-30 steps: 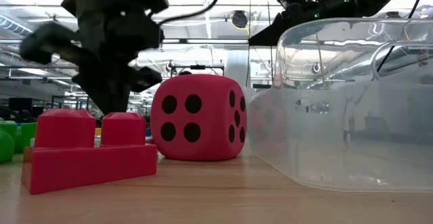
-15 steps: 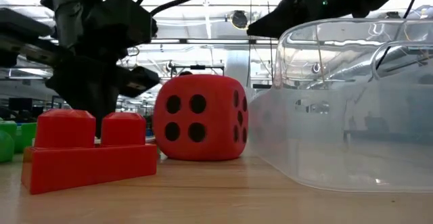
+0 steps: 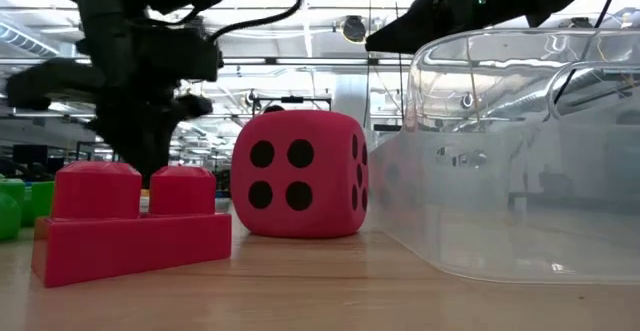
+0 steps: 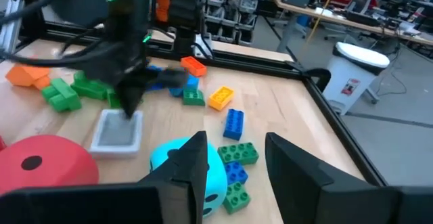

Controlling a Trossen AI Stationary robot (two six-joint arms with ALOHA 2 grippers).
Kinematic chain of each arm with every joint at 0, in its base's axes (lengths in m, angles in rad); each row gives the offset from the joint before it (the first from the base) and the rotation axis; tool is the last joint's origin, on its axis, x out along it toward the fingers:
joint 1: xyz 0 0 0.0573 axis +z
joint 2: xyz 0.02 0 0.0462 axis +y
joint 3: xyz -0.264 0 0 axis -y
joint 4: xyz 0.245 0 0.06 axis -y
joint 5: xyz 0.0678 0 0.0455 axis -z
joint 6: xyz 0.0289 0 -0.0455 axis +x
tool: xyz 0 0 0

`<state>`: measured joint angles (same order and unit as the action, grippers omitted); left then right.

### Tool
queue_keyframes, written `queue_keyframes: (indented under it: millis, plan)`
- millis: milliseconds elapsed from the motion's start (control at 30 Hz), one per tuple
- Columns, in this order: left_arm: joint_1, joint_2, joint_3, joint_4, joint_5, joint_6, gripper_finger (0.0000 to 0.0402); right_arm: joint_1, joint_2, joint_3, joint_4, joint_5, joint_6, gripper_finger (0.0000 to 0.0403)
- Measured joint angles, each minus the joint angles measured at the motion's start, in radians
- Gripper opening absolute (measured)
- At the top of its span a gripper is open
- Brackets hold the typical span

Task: Pick & Place Toys
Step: Put the playing cards into the upper black bin

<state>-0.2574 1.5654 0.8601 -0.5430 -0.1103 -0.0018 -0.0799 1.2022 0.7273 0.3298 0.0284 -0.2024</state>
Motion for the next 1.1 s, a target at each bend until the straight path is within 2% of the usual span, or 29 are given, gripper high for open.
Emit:
queue_keyframes:
  millis: [133,200,267,400,467,567,667,733,833,967,1100]
  plan:
    - [0.035,-0.047,0.004,-0.044,-0.052,-0.087,0.0016,0.000,0.000,0.000,-0.006,0.000,0.000,0.0118]
    - [0.050,-0.065,0.003,-0.059,-0.097,-0.176,0.0038,0.000,0.000,0.000,-0.006,0.000,0.000,0.0118]
    - [0.065,-0.074,0.004,-0.029,-0.099,-0.254,0.0070,0.000,0.000,0.000,-0.006,0.000,0.000,0.0118]
    - [0.083,-0.072,0.005,-0.005,-0.078,-0.428,0.0167,0.000,0.000,0.000,-0.006,0.000,0.000,0.0118]
    - [0.083,-0.058,0.006,0.007,-0.078,-0.455,0.0227,0.000,0.000,0.000,-0.006,-0.002,0.000,0.0118]
    - [0.072,-0.028,0.006,0.013,-0.081,-0.424,0.0313,0.004,0.000,0.000,-0.006,-0.002,0.000,0.0118]
    - [0.062,0.000,0.006,0.026,0.003,-0.346,0.0381,0.010,0.000,0.000,-0.007,-0.003,0.003,0.0118]
    - [0.057,0.013,0.006,0.029,0.064,-0.314,0.0391,0.010,0.000,0.000,-0.009,-0.003,0.003,0.0118]
    - [0.048,0.020,0.006,0.031,0.105,-0.324,0.0367,0.010,0.000,0.000,-0.010,-0.003,0.003,0.0118]
    - [0.029,0.020,0.006,0.032,0.097,-0.326,0.0334,0.010,0.000,0.000,-0.009,-0.003,0.003,0.0118]
    - [0.002,0.020,0.006,0.033,0.067,-0.326,0.0317,0.010,0.000,0.000,-0.009,-0.003,0.003,0.0118]
